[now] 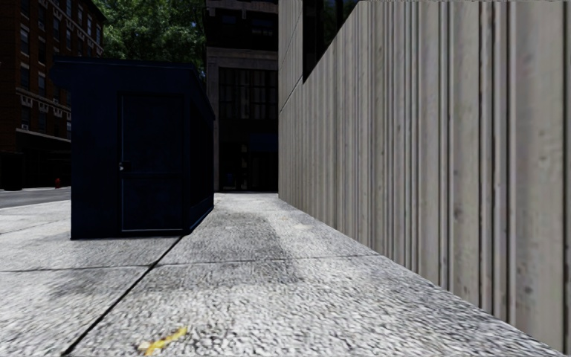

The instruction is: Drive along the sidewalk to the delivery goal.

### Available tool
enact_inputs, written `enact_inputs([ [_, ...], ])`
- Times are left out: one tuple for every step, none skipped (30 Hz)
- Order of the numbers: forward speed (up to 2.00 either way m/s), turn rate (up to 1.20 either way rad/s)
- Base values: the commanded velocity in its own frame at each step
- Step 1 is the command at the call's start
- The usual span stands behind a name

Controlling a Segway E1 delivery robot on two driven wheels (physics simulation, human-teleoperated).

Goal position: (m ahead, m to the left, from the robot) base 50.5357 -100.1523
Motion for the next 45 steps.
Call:
enact_inputs([
  [2.0, 0.24],
  [2.0, 0.24],
  [2.0, 0.26],
  [2.0, 0.26],
  [2.0, 0.26],
  [2.0, 0.26],
  [2.0, 0.26],
  [2.0, 0.26],
  [2.0, 0.19],
  [2.0, 0.14],
  [2.0, 0.0],
  [2.0, 0.0],
  [2.0, 0.0],
  [2.0, 0.0],
  [2.0, 0.0],
  [2.0, 0.0],
  [2.0, 0.0],
  [2.0, 0.0],
  [2.0, 0.0],
  [2.0, 0.0],
  [2.0, 0.0],
  [2.0, 0.0],
  [2.0, 0.0],
  [2.0, 0.0],
  [2.0, 0.07],
  [2.0, 0.27],
  [2.0, 0.27],
  [2.0, 0.4],
  [2.0, 0.44],
  [2.0, 0.44],
  [2.0, 0.45],
  [2.0, 0.46],
  [2.0, 0.46],
  [2.0, 0.46],
  [2.0, 0.46],
  [2.0, 0.46],
  [2.0, 0.37],
  [2.0, 0.37],
  [2.0, 0.25],
  [2.0, 0.2],
  [2.0, 0.0],
  [2.0, 0.0],
  [2.0, 0.0],
  [2.0, 0.0],
  [2.0, 0.0],
])
